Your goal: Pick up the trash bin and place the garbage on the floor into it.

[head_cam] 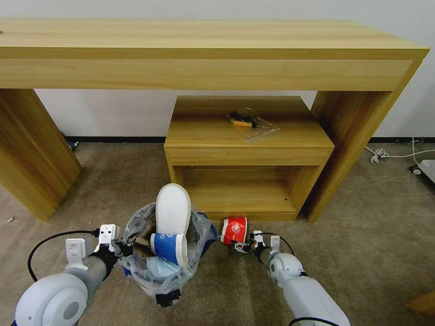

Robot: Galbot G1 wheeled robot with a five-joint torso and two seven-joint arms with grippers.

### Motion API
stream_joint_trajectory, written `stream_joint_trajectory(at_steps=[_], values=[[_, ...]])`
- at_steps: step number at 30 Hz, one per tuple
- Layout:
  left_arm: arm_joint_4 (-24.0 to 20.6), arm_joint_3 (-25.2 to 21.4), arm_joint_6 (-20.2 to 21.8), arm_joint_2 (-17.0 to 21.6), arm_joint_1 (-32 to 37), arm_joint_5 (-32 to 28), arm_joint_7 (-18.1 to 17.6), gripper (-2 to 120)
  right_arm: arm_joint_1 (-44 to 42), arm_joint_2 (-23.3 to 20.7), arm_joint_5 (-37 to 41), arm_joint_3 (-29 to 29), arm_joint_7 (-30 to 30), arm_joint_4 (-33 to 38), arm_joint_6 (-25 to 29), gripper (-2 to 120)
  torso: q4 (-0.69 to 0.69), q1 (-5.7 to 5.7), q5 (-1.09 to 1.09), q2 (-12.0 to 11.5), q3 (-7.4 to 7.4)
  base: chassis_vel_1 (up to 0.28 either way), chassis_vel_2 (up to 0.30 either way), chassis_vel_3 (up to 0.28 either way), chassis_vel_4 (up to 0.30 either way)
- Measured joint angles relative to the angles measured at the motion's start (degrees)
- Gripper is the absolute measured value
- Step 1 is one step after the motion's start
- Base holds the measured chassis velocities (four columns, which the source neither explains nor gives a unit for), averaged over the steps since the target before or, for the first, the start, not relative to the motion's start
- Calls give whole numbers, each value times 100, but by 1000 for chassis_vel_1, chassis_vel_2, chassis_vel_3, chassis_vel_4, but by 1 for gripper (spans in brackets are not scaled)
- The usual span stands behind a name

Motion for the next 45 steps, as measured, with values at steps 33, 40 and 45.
stream_joint_trajectory(at_steps=[33, 40, 45], values=[[64, 70, 0, 91, -62, -21, 30, 0, -39, 38, -406, 59, -11, 46, 441, 0, 0, 0, 0, 0, 0, 0, 0, 0, 0], [69, 69, 0, 75, -60, -5, 42, 0, -258, -22, -558, 197, -30, 625, 472, 0, 0, 0, 1, 0, 0, 0, 0, 0, 0], [69, 69, 0, 82, -58, -1, 47, 0, -426, -112, -603, 302, -44, 1124, 475, 0, 0, 0, 1, 0, 0, 0, 0, 0, 0]])
